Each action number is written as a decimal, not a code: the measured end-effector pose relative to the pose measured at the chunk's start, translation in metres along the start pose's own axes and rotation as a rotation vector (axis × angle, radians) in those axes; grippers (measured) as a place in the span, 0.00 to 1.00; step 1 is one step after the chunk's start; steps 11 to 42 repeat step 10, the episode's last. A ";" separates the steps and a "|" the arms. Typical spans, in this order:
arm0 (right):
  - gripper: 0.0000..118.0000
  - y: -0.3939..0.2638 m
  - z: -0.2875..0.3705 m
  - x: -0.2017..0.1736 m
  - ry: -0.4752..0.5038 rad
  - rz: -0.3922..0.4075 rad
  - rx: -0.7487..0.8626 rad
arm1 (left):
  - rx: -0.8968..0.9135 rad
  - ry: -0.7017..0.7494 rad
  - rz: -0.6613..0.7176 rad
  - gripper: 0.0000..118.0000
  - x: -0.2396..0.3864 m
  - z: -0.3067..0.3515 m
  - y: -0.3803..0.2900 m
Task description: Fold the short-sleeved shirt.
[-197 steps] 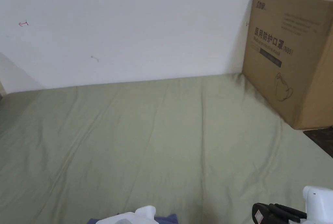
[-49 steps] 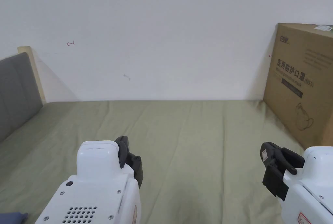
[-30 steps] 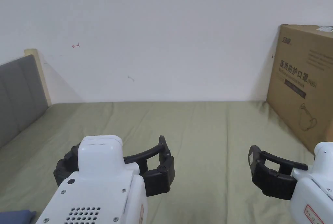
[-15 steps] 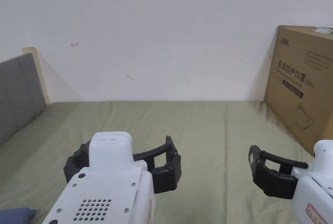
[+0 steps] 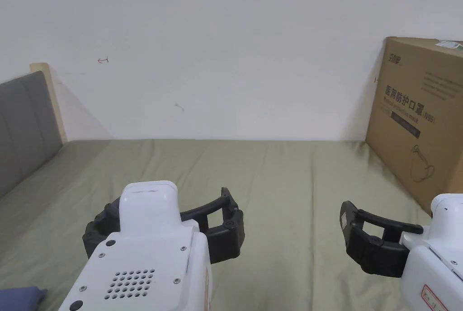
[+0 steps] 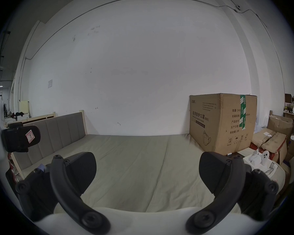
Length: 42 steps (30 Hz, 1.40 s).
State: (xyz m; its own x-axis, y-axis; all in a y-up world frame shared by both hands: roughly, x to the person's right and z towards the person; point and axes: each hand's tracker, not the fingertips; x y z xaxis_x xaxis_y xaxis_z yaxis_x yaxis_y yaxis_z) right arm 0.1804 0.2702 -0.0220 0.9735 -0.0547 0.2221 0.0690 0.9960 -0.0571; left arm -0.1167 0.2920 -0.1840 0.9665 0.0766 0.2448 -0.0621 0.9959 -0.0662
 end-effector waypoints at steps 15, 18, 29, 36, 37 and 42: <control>1.00 -0.005 -0.002 0.000 0.002 -0.006 -0.019 | -0.013 0.018 0.011 1.00 0.000 0.000 -0.005; 1.00 -0.005 -0.002 0.000 0.002 -0.006 -0.019 | -0.013 0.018 0.011 1.00 0.000 0.000 -0.005; 1.00 -0.005 -0.002 0.000 0.002 -0.006 -0.019 | -0.013 0.018 0.011 1.00 0.000 0.000 -0.005; 1.00 -0.005 -0.002 0.000 0.002 -0.006 -0.019 | -0.013 0.018 0.011 1.00 0.000 0.000 -0.005; 1.00 -0.005 -0.002 0.000 0.002 -0.006 -0.019 | -0.013 0.018 0.011 1.00 0.000 0.000 -0.005; 1.00 -0.005 -0.002 0.000 0.002 -0.006 -0.019 | -0.013 0.018 0.011 1.00 0.000 0.000 -0.005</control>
